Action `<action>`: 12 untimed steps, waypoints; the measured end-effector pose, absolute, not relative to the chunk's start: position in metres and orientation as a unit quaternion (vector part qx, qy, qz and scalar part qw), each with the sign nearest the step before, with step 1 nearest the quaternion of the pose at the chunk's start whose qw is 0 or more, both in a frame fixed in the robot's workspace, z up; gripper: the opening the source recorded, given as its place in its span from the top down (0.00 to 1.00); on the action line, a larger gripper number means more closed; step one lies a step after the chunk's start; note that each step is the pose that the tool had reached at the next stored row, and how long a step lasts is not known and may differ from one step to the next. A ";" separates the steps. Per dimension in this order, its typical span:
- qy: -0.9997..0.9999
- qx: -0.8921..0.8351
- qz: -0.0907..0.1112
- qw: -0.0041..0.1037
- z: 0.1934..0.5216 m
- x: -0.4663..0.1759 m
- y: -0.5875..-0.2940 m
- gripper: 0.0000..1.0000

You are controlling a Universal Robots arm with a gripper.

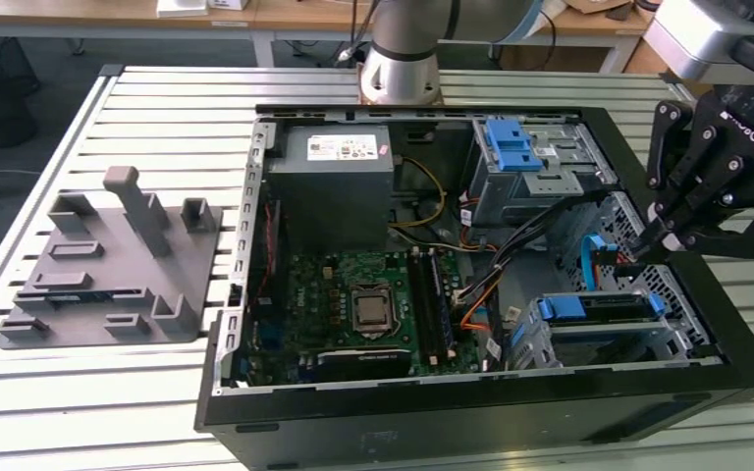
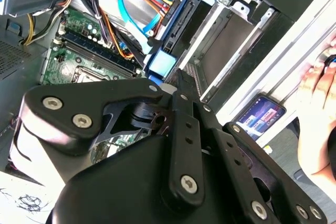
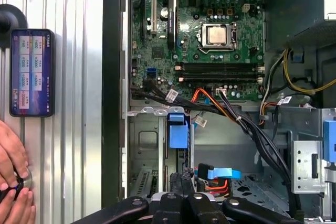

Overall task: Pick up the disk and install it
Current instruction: 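Insert the first disk wire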

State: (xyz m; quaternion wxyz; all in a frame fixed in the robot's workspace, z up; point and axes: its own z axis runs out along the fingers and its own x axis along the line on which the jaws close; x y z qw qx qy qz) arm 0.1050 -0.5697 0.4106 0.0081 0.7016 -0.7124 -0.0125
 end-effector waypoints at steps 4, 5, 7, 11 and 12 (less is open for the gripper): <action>-0.712 0.702 -0.013 0.008 0.410 0.105 -0.570 0.89; -0.712 0.702 -0.013 0.008 0.409 0.106 -0.570 0.89; -0.712 0.702 -0.013 0.008 0.408 0.108 -0.569 0.89; -0.712 0.702 -0.012 0.008 0.405 0.115 -0.567 0.89; -0.712 0.702 -0.012 0.008 0.405 0.116 -0.567 0.89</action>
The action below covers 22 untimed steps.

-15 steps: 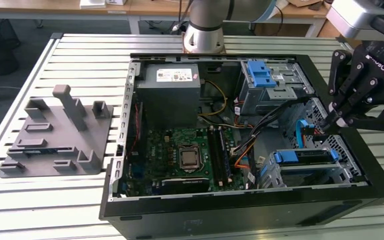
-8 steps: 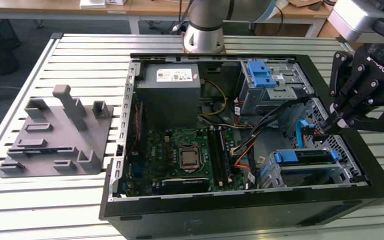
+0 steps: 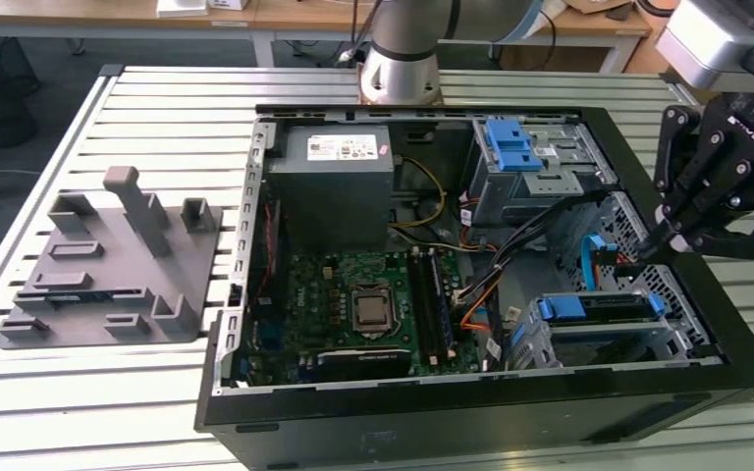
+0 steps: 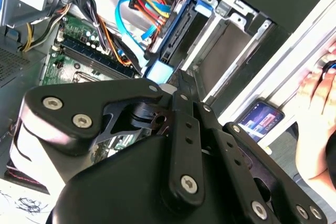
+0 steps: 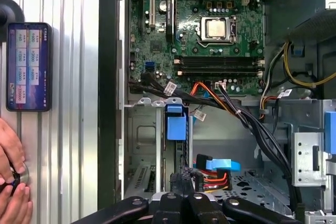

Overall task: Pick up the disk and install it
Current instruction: 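Insert the first disk wire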

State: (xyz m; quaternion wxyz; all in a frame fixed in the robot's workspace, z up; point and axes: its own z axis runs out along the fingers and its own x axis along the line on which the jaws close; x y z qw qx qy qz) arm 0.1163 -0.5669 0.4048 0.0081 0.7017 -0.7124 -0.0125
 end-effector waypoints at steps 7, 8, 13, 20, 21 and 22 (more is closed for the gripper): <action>-0.712 0.702 -0.013 0.008 0.398 0.120 -0.564 0.89; -0.712 0.702 -0.013 0.008 0.398 0.120 -0.564 0.89; -0.712 0.702 -0.013 0.008 0.398 0.120 -0.564 0.89; -0.712 0.702 -0.012 0.008 0.394 0.121 -0.564 0.89; -0.712 0.702 -0.012 0.008 0.393 0.121 -0.564 0.89; -0.712 0.702 -0.012 0.007 0.392 0.121 -0.564 0.89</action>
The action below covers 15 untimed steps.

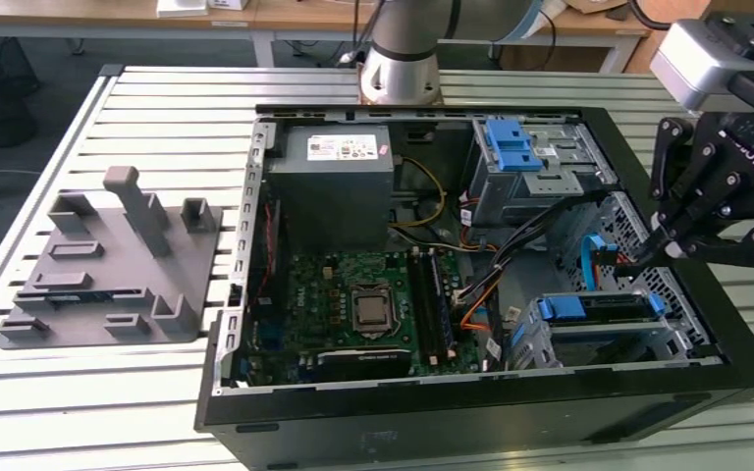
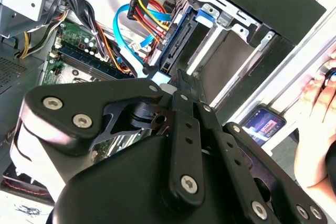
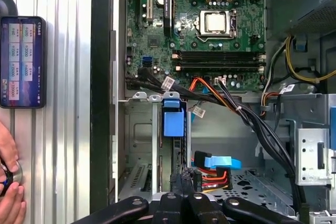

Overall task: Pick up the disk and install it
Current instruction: 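Insert the first disk wire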

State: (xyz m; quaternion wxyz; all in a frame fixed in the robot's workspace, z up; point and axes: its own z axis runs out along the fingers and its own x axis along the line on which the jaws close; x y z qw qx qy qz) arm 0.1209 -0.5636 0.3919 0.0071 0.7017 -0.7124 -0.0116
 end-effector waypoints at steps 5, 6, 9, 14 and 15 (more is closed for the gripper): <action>-0.712 0.702 -0.011 0.006 0.386 0.121 -0.562 0.89; -0.712 0.702 -0.011 0.006 0.386 0.121 -0.561 0.89; -0.712 0.702 -0.011 0.006 0.384 0.122 -0.556 0.89; -0.712 0.702 -0.011 0.006 0.378 0.125 -0.552 0.89; -0.712 0.702 -0.011 0.006 0.377 0.125 -0.551 0.89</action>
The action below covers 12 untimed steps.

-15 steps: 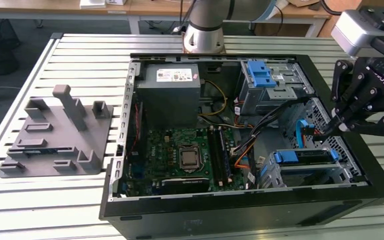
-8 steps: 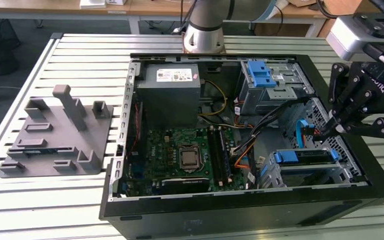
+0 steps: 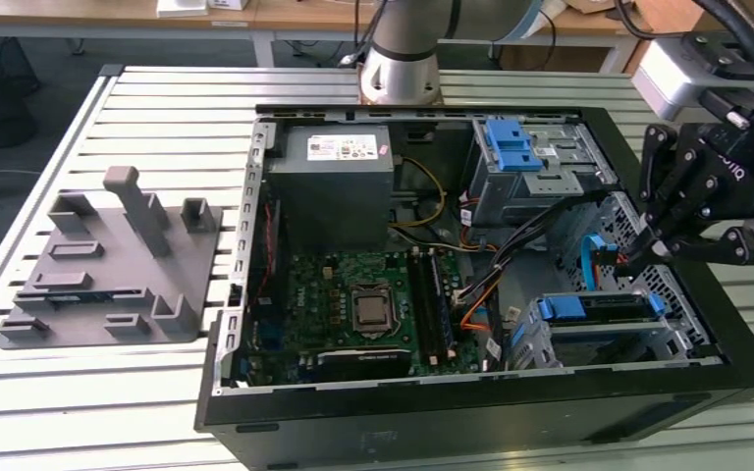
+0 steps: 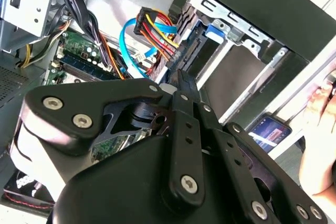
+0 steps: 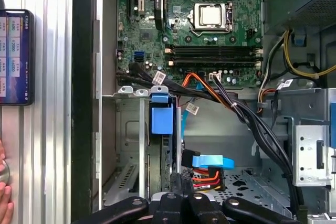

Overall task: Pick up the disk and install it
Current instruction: 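Insert the first disk wire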

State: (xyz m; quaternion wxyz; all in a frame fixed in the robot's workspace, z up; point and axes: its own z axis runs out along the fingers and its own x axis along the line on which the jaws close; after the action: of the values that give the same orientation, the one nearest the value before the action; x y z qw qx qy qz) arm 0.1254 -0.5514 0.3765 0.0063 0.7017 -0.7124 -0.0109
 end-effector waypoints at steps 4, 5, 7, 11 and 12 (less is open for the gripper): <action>-0.712 0.702 -0.010 0.006 0.371 0.126 -0.551 0.89; -0.712 0.702 -0.010 0.006 0.370 0.126 -0.550 0.89; -0.712 0.702 -0.010 0.006 0.370 0.126 -0.550 0.89; -0.712 0.702 -0.010 0.006 0.369 0.126 -0.550 0.89; -0.712 0.702 -0.010 0.006 0.369 0.127 -0.550 0.89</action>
State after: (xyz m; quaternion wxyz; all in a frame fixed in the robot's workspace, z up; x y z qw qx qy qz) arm 0.1266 -0.5500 0.3690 0.0058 0.7017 -0.7124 -0.0097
